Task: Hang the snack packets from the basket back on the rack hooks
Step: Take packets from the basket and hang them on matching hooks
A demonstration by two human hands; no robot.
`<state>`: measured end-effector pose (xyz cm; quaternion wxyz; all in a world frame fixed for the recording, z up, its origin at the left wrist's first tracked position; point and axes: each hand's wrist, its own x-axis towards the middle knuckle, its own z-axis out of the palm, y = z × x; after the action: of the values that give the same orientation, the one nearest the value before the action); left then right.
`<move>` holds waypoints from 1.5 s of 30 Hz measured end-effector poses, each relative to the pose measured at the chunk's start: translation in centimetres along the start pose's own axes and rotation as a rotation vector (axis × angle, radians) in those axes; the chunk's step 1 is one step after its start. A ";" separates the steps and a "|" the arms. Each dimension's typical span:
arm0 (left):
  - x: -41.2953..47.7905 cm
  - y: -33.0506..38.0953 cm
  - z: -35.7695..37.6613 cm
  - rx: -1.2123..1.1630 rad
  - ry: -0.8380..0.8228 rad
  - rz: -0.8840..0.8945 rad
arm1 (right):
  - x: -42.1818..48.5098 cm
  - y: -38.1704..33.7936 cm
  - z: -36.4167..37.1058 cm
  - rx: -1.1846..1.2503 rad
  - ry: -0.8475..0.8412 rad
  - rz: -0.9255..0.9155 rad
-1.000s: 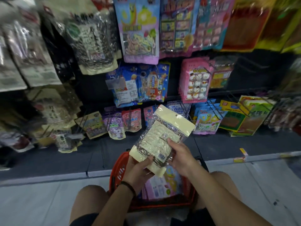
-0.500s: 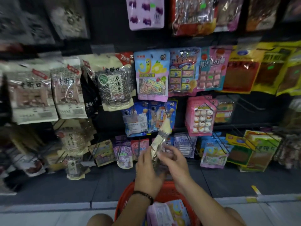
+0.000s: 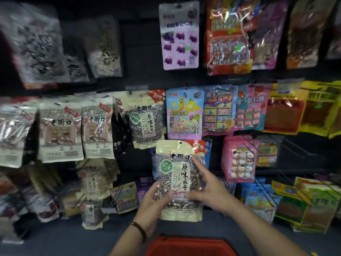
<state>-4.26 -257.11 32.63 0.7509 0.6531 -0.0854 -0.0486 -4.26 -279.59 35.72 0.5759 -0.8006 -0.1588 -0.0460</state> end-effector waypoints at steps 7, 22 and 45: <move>2.1 3.4 -3.1 0.280 -0.002 0.159 | 3.0 -3.6 1.3 -0.056 0.017 -0.090; 9.3 11.3 -10.8 0.490 0.099 0.380 | 14.9 -10.3 3.9 -0.110 -0.020 -0.184; 13.3 13.9 -11.6 0.519 0.104 0.387 | 20.0 -10.8 3.9 -0.123 0.038 -0.195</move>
<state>10.45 -246.31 45.69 0.5581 0.7960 -0.1790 0.1516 10.94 -268.84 49.36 0.5214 -0.8142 -0.2220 -0.1266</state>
